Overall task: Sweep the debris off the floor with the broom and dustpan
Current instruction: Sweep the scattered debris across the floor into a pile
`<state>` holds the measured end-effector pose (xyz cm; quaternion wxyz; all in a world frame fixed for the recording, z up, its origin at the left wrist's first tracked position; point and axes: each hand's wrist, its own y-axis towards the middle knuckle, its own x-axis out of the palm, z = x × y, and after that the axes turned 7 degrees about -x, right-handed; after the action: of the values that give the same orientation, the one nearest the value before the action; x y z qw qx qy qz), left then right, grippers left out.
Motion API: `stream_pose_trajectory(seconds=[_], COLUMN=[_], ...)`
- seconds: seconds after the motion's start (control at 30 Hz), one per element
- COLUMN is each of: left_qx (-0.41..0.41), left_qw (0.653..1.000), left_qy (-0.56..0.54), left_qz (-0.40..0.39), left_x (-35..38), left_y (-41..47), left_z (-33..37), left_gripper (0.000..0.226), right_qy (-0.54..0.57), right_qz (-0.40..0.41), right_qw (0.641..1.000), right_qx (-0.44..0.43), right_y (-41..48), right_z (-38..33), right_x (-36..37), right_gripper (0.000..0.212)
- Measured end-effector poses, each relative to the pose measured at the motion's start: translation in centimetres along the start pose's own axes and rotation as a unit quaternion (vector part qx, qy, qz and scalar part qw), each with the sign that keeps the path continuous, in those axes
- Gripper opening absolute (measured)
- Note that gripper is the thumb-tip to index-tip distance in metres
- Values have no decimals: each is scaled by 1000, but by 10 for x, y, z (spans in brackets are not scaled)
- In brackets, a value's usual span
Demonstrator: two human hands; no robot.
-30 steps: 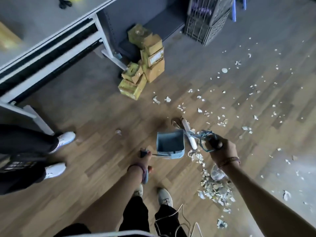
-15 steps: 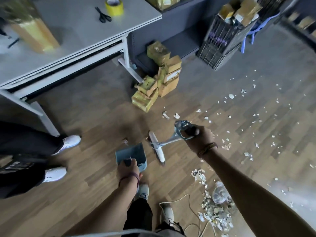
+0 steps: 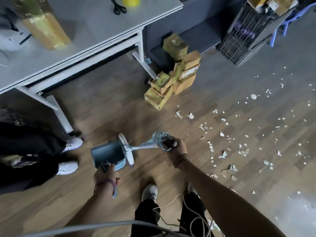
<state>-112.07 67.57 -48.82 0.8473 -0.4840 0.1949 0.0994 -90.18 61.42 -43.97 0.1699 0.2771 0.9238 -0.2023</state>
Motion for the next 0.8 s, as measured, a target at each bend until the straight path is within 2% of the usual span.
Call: stream_pose_trajectory(seconds=[0.1,0.23,0.37,0.43,0.53,0.73,0.8], left_qx=[-27,-55,-37,-27,-23,-17,-18], left_qw=[999,997,996,996,995,991,988], left_qy=[8,-9,16,30,51,79,113], left_qz=[-34,-54,-74,-76,-85,-110,-107], left_x=[32,100,191,242,321,459,490], left_y=[2,-19,-64,-94,-137,-190,-195], left_z=[3,11,16,23,36,58,61], left_gripper=[16,17,23,22,15,7,17], right_qy=[56,64,47,68,68,80,91], right_qz=[11,16,59,84,111,159,176], right_qw=[998,997,996,992,990,982,977], right_qx=[16,36,43,58,53,65,78], right_y=[24,60,98,117,142,188,198], right_z=[28,66,109,130,162,215,235], right_x=[-25,-86,-170,-219,-289,-390,-413], right_gripper=[24,17,12,21,7,19,13])
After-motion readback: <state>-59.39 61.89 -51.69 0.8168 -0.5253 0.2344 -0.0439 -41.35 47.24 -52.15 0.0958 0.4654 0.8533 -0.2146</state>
